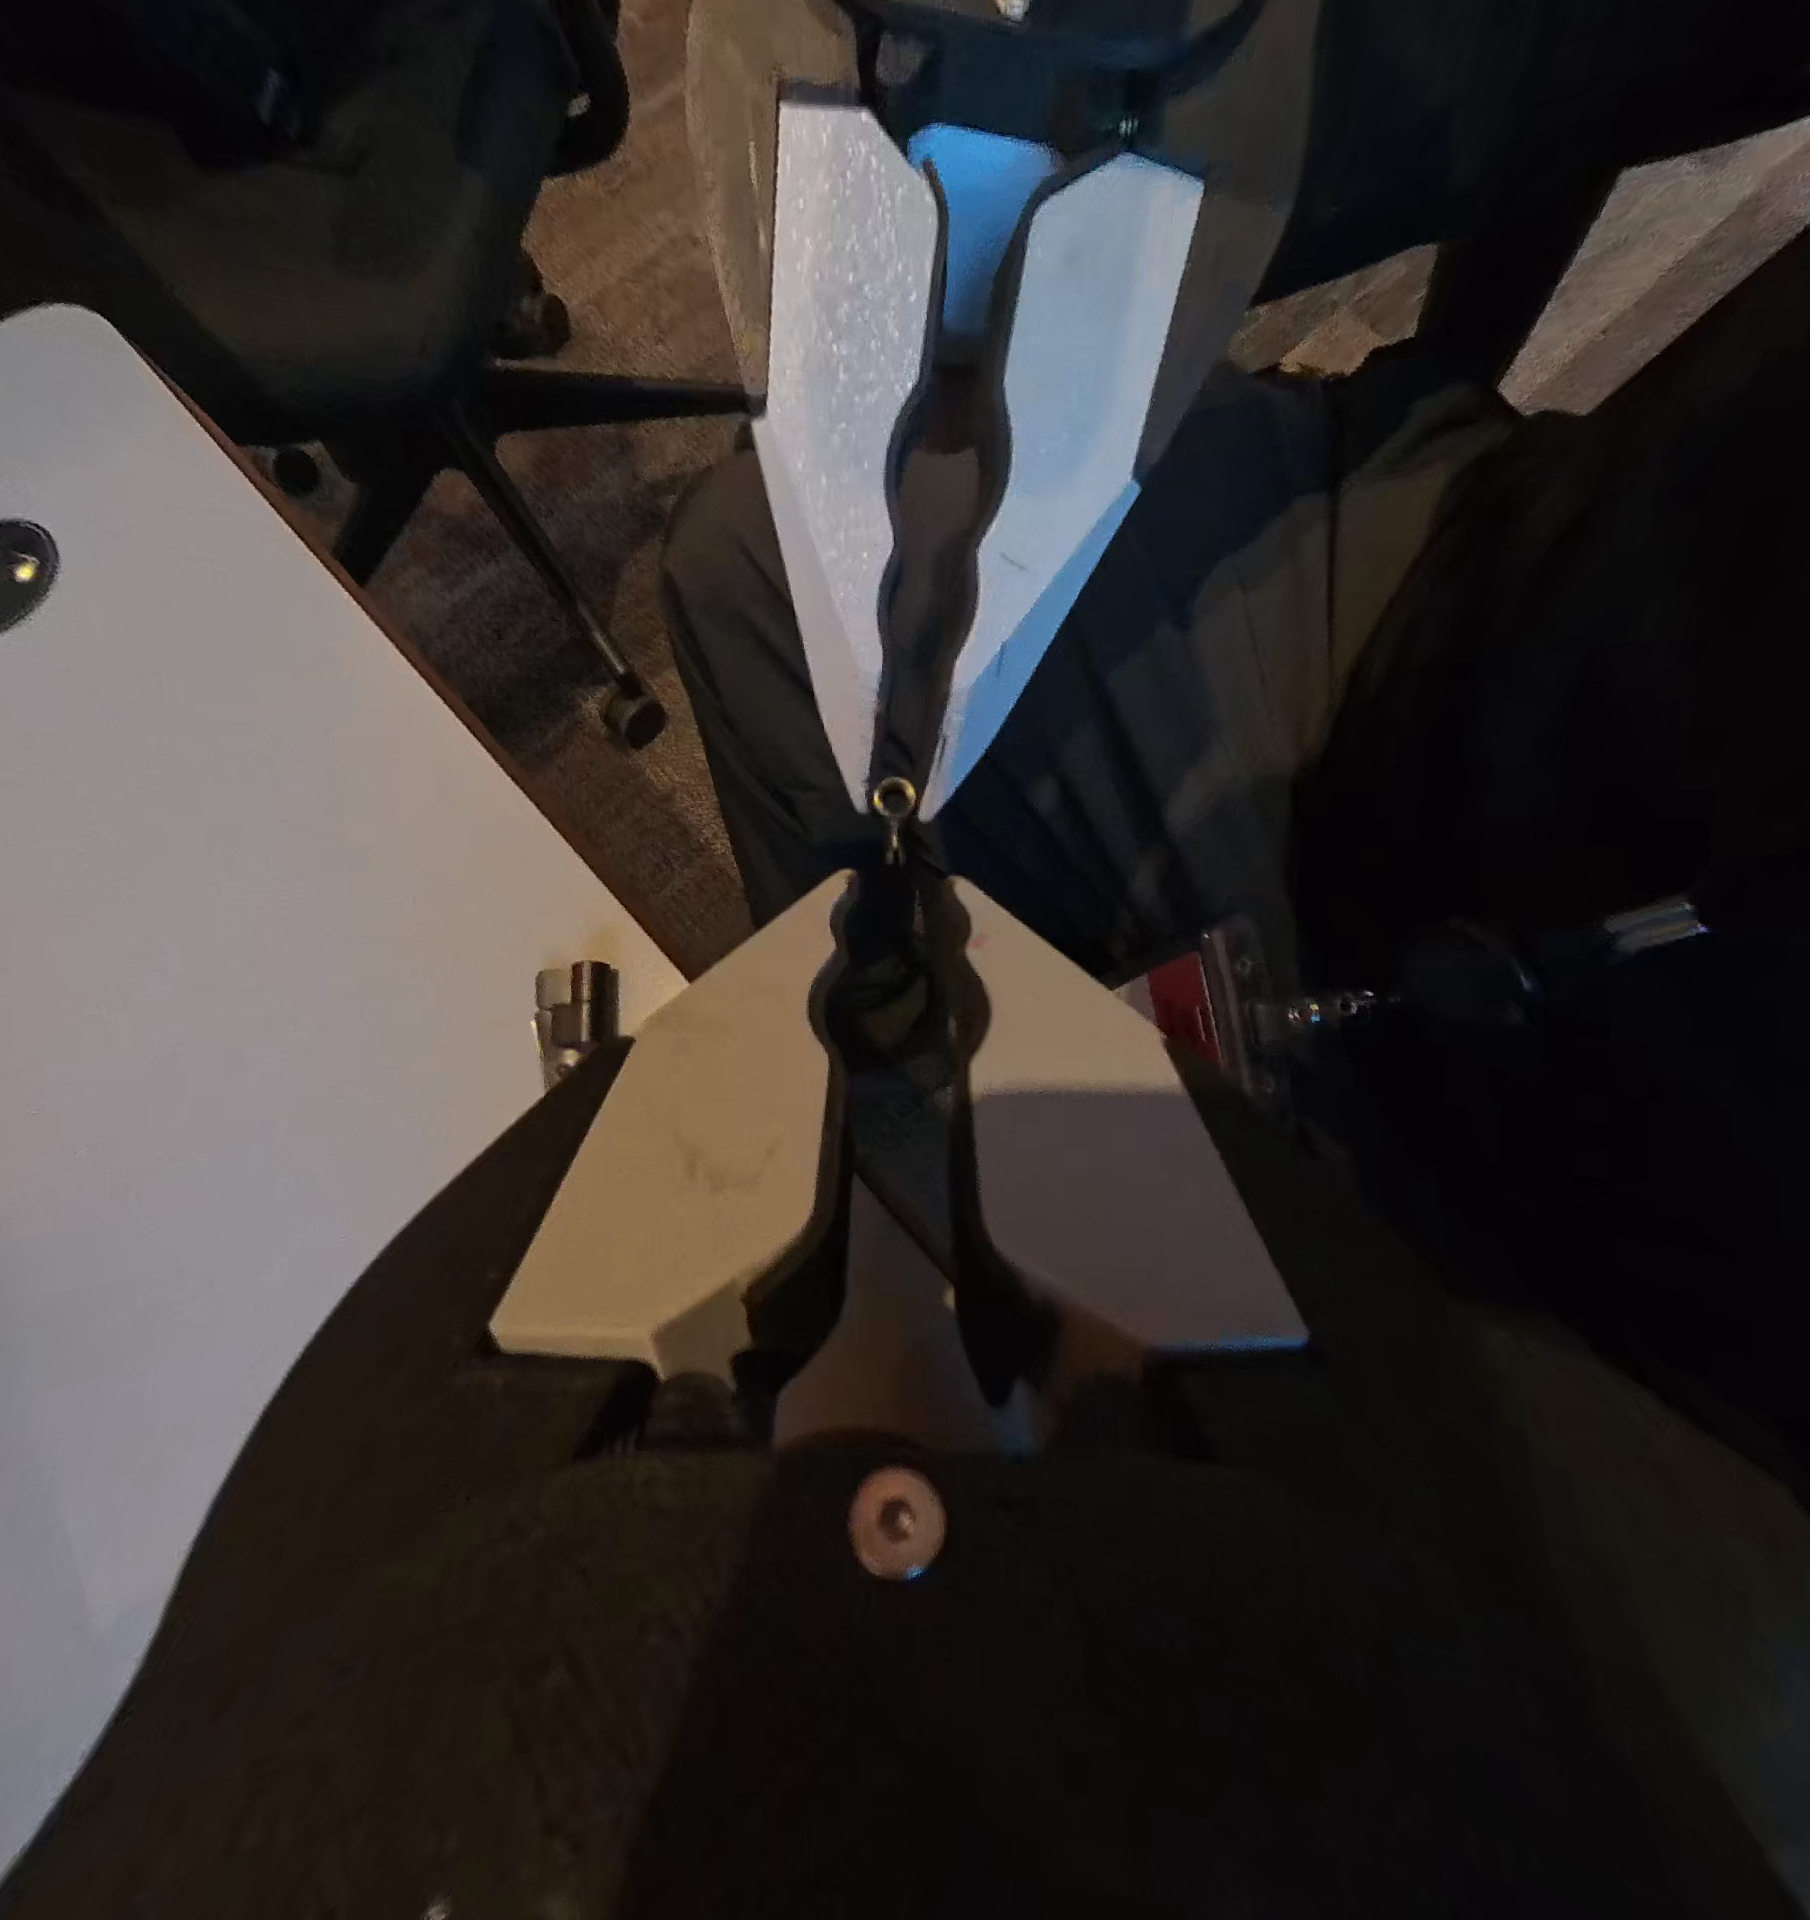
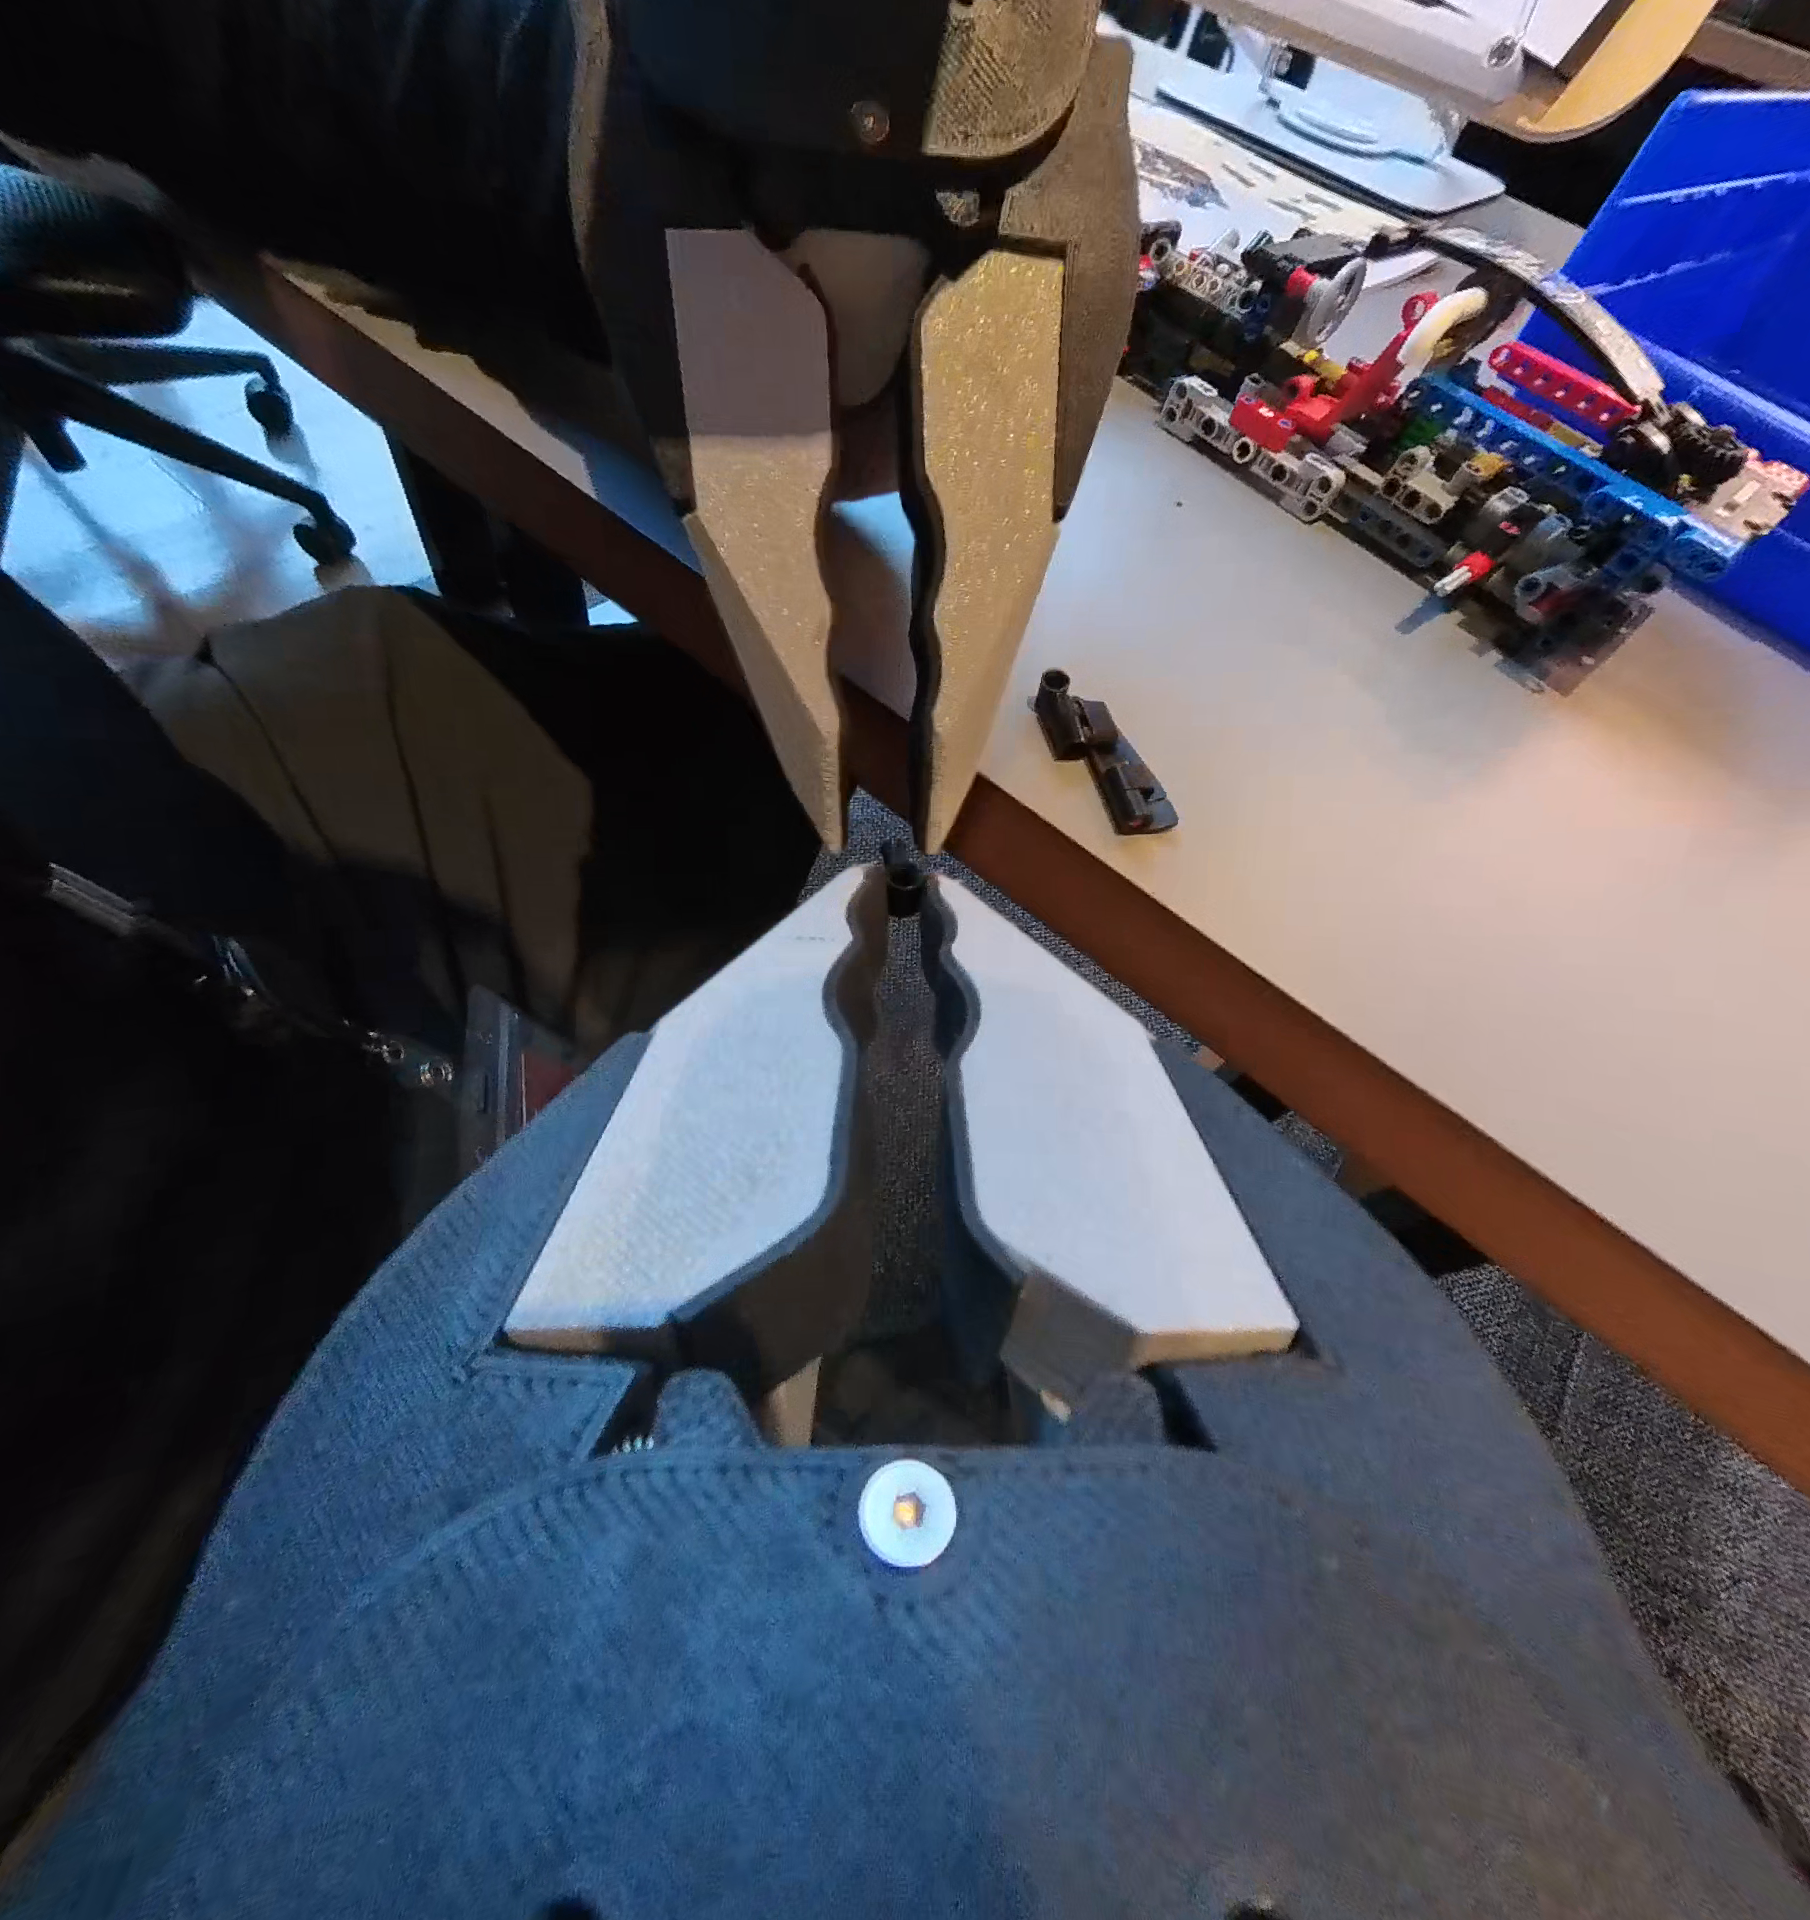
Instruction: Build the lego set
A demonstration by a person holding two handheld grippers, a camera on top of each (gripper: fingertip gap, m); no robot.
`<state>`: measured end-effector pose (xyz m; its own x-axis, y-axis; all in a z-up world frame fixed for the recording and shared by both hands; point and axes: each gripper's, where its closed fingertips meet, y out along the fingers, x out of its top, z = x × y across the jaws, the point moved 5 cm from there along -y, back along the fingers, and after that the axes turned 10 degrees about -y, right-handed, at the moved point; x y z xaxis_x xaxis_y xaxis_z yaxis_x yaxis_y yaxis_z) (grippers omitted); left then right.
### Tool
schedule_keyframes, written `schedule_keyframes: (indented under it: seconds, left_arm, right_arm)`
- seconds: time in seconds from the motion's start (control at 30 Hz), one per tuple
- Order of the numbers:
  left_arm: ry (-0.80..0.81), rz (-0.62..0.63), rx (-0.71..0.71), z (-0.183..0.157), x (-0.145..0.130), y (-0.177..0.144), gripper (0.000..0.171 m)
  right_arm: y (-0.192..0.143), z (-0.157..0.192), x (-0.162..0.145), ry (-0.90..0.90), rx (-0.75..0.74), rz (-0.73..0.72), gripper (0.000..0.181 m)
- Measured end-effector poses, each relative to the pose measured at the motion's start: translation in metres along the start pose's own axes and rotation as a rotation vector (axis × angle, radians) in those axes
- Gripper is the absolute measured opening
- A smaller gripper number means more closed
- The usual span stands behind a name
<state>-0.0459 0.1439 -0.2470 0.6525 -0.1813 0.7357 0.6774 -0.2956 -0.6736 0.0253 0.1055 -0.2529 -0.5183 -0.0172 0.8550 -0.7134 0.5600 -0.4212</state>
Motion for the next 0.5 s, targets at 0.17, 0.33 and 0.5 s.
schedule_keyframes:
  seconds: [0.17, 0.33, 0.5]
  left_arm:
    - [0.039, -0.03, 0.049, 0.0015, 0.0044, -0.0007, 0.005]
    - [0.03, -0.039, 0.057, 0.0028, 0.0053, -0.001, 0.002]
    - [0.015, -0.044, 0.06, 0.0048, 0.0048, -0.0014, 0.002]
  right_arm:
    - [0.0018, -0.0015, -0.0008, 0.043, 0.001, -0.001, 0.004]
    - [0.0014, -0.004, 0.0, 0.037, -0.029, -0.005, 0.004]
    - [0.0012, -0.005, 0.0004, 0.029, -0.046, -0.003, 0.003]
